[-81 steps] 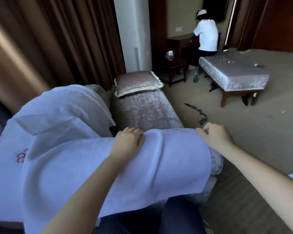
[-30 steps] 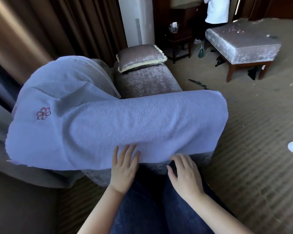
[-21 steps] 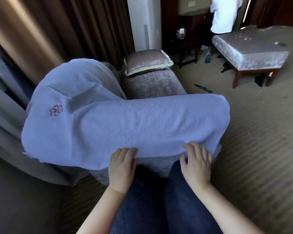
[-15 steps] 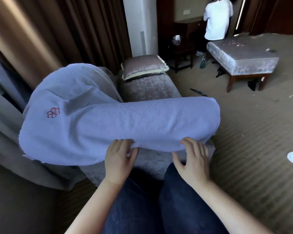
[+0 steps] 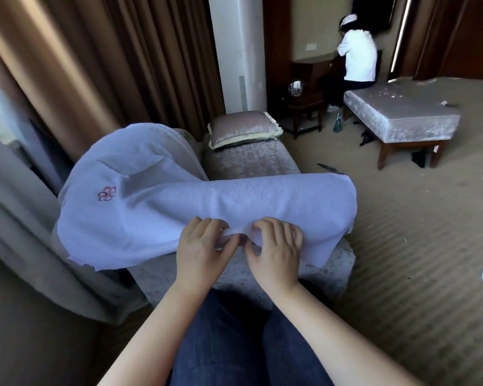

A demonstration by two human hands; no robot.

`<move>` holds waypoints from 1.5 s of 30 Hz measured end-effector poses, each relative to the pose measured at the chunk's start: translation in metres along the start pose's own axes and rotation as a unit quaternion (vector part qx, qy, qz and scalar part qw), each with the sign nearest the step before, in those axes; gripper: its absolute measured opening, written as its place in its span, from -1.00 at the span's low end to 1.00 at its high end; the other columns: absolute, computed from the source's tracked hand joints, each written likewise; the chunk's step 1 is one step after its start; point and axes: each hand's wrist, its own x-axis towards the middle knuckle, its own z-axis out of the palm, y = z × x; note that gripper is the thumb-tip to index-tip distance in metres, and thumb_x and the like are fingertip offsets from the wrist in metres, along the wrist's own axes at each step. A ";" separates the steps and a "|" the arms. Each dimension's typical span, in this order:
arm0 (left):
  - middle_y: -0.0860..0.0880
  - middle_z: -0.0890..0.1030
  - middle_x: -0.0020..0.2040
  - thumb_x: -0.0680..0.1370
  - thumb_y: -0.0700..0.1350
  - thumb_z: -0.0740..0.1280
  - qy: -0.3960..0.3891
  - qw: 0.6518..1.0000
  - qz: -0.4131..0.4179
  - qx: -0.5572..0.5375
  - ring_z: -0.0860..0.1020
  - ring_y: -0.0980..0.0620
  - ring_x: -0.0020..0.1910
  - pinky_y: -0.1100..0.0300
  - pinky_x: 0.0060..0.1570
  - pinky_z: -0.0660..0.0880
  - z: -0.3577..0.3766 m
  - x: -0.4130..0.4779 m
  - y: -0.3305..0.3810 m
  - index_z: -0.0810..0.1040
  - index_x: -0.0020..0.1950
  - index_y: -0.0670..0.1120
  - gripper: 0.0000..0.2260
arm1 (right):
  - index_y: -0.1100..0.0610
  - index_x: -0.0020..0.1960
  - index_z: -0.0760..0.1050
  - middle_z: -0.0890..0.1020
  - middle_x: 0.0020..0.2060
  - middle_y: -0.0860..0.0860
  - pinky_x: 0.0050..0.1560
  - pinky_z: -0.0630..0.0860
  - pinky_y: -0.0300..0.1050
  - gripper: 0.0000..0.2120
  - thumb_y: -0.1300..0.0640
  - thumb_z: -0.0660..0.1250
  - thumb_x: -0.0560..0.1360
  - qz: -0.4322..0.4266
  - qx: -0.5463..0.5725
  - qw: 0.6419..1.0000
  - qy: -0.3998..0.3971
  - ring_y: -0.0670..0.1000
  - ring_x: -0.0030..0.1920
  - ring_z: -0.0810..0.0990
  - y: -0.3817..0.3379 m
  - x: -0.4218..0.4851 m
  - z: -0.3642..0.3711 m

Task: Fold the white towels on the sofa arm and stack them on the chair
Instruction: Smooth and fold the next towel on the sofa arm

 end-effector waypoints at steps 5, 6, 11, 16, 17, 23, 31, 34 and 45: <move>-0.04 0.52 -0.32 0.52 -0.06 0.29 0.005 1.000 0.004 -0.001 0.33 0.00 -0.25 0.22 -0.22 0.24 -0.010 0.003 -0.006 0.56 -0.15 -0.21 -0.79 | 0.11 -0.11 0.52 0.56 -0.23 -0.04 0.01 0.31 -0.06 -0.62 0.46 0.35 0.16 0.063 -0.041 0.997 0.016 0.06 -0.14 0.47 0.041 0.005 -0.014; -0.05 0.53 -0.30 0.53 -0.09 0.27 -0.003 1.000 0.005 0.000 0.32 0.00 -0.23 0.23 -0.21 0.22 -0.012 0.002 -0.010 0.56 -0.12 -0.21 -0.81 | 0.13 -0.11 0.54 0.58 -0.24 -0.03 -0.01 0.31 -0.07 -0.58 0.50 0.33 0.12 0.075 -0.050 0.996 0.016 0.05 -0.14 0.47 0.055 0.003 -0.021; -0.10 0.57 -0.18 0.47 -0.29 0.15 -0.053 0.997 0.013 0.049 0.38 -0.06 -0.18 0.16 -0.18 0.29 -0.010 -0.018 -0.044 0.58 -0.02 -0.24 -0.77 | 0.20 0.01 0.62 0.67 -0.12 0.09 -0.01 0.37 -0.01 -0.54 0.49 0.25 0.19 0.138 -0.083 0.987 -0.009 0.17 -0.11 0.57 0.141 -0.003 -0.064; -0.11 0.60 -0.22 0.54 -0.16 0.21 -0.074 0.990 -0.065 0.096 0.50 -0.19 -0.24 0.00 -0.20 0.39 -0.010 -0.021 -0.077 0.61 -0.05 -0.22 -0.79 | 0.09 -0.05 0.66 0.66 -0.26 -0.20 -0.23 0.43 -0.32 -0.64 0.47 0.25 0.41 0.279 0.039 0.959 -0.023 0.06 -0.14 0.61 0.167 0.025 -0.096; -0.12 0.61 -0.23 0.55 -0.16 0.25 -0.071 0.989 -0.093 0.093 0.50 -0.19 -0.25 0.01 -0.22 0.39 -0.010 -0.014 -0.079 0.61 -0.06 -0.22 -0.82 | 0.03 -0.08 0.64 0.64 -0.29 -0.29 -0.24 0.42 -0.42 -0.60 0.49 0.25 0.41 0.299 0.089 0.950 -0.025 -0.04 -0.17 0.60 0.171 0.033 -0.098; -0.08 0.61 -0.23 0.61 -0.15 0.30 -0.022 0.964 -0.263 0.023 0.47 -0.01 -0.25 0.12 -0.26 0.28 0.003 0.054 -0.079 0.59 -0.05 -0.17 -0.87 | 0.08 -0.21 0.48 0.54 -0.39 -0.08 -0.30 0.39 -0.21 -0.75 0.38 0.22 0.53 0.288 0.185 0.938 -0.051 -0.17 -0.35 0.44 0.191 0.085 -0.082; -0.12 0.63 -0.25 0.59 -0.09 0.28 -0.125 0.982 -0.095 0.105 0.55 -0.20 -0.30 0.05 -0.36 0.43 0.038 0.154 -0.123 0.59 -0.03 -0.12 -0.86 | 0.18 -0.41 0.22 0.29 -0.54 0.11 -0.41 0.09 -0.04 -0.56 0.07 0.25 0.58 0.276 -0.027 0.948 -0.157 0.10 -0.47 0.27 0.231 0.153 -0.034; -0.07 0.61 -0.26 0.60 -0.06 0.29 -0.189 0.968 -0.091 0.137 0.52 -0.14 -0.29 0.14 -0.40 0.33 0.063 0.163 -0.142 0.57 -0.04 -0.08 -0.88 | 0.13 -0.42 0.19 0.27 -0.53 0.03 -0.40 0.10 -0.07 -0.55 0.06 0.24 0.59 0.289 -0.057 0.935 -0.197 0.06 -0.47 0.26 0.236 0.165 -0.018; -0.04 0.57 -0.33 0.46 -0.17 0.45 -0.275 0.943 -0.019 0.184 0.55 -0.12 -0.26 0.20 -0.44 0.25 0.101 0.139 -0.168 0.58 -0.26 -0.10 -0.88 | 0.19 -0.29 0.44 0.46 -0.45 0.04 -0.39 0.22 -0.10 -0.64 -0.01 0.23 0.58 0.330 -0.123 0.896 -0.271 0.08 -0.37 0.44 0.245 0.152 0.006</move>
